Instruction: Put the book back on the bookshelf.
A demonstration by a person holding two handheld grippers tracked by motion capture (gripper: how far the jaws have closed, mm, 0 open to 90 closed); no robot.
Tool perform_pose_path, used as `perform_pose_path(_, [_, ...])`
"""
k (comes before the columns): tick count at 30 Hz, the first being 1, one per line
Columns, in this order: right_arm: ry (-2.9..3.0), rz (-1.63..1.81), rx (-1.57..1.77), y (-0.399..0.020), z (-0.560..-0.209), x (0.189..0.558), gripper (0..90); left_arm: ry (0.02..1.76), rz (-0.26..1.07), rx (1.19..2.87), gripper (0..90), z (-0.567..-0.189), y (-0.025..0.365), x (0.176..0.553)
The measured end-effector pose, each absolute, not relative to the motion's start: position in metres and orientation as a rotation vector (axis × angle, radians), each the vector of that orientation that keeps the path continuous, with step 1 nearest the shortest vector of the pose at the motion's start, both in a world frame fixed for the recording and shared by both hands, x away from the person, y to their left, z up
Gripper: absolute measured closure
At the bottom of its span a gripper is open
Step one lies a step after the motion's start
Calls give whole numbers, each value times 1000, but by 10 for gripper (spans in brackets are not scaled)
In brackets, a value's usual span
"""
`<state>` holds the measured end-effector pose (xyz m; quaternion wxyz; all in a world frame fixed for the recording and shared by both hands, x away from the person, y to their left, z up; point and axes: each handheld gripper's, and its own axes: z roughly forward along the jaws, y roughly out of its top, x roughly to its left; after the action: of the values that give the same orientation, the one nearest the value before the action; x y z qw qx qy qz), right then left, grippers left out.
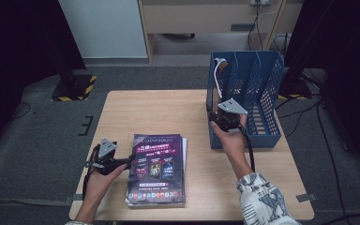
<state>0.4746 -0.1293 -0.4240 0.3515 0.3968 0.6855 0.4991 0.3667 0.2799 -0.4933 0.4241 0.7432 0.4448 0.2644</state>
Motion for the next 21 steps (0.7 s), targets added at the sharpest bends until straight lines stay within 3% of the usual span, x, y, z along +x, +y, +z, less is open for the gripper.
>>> perform_pose_path(12, [1782,1151,969,-125,-420,479,828,1113,657,1857,67,-494,280,367])
perform_pose_path(21, [1779,1018,906,-130,-415,486,862,1109,656,1856,66,-493,279,368])
